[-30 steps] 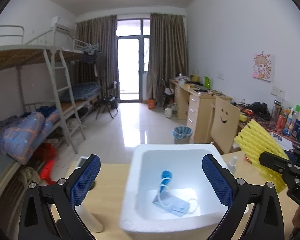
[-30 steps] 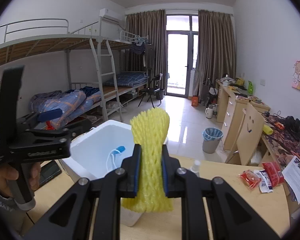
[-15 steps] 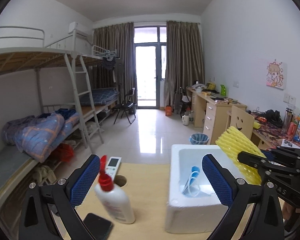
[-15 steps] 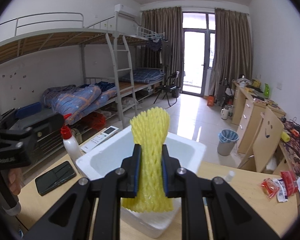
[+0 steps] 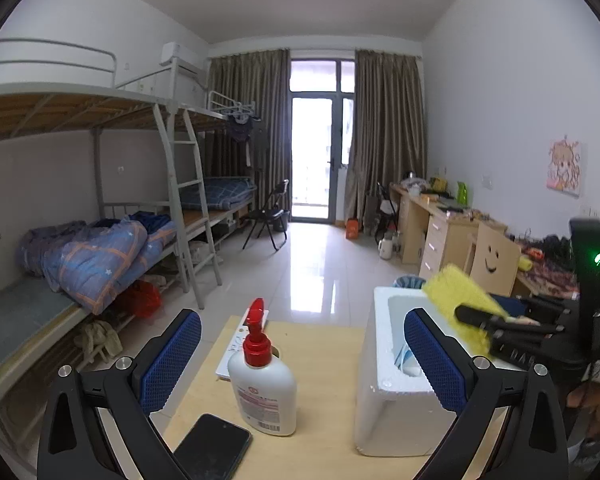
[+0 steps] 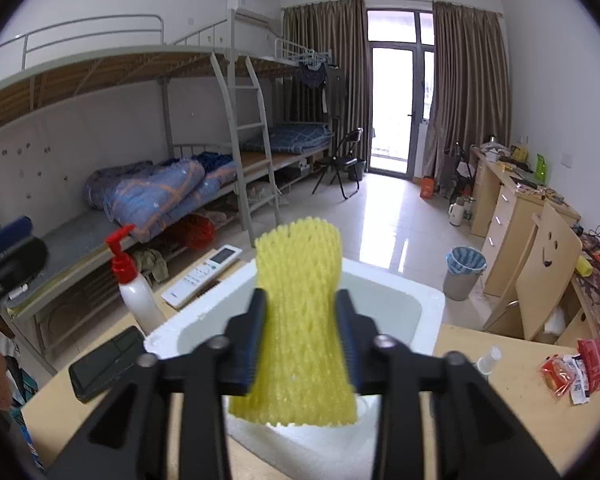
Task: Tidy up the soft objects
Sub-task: 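Lower the yellow net into the foam box and open the right tool, then move both tools back toward the grey sock and tissue on the table, then grasp the grey sock with the left tool while the right tool grasps the white tissue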
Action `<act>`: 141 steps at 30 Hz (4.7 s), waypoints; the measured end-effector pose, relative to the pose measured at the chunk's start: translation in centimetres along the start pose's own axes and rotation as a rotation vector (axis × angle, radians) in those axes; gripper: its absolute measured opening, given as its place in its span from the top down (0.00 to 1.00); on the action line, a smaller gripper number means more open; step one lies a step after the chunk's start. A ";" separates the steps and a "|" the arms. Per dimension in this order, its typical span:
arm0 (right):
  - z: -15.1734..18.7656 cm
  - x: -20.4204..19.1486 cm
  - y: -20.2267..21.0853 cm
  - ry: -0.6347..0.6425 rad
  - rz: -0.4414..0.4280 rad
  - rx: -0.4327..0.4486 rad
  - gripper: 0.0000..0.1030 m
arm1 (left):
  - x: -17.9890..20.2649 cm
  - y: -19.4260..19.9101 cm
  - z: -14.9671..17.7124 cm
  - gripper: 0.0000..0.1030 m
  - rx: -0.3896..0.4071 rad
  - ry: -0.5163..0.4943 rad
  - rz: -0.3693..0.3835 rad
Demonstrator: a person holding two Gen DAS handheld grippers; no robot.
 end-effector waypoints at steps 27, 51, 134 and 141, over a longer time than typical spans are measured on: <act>-2.2 -0.8 7.0 0.002 0.047 0.088 0.01 | 0.6 3.6 -1.2 0.01 0.037 0.006 0.033; -0.6 -1.2 20.2 0.024 0.104 0.230 0.01 | 5.4 14.0 -2.6 0.01 0.119 -0.023 0.154; 19.7 9.9 22.3 -0.165 0.383 -0.014 0.00 | 22.5 11.9 20.6 0.39 -0.355 -0.138 0.557; 19.9 10.4 21.2 -0.173 0.358 -0.026 0.00 | 23.1 11.0 21.6 0.56 -0.424 -0.167 0.567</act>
Point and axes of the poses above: each gripper's, at about its wrist camera, not at the fingertips, and y roughly against the way its jaws point, x to its right, z to its underside, the point moved 3 cm from there along -y, roughly the way its jaws point, and after that the axes turned 12 degrees about x, right-handed, at the moved point
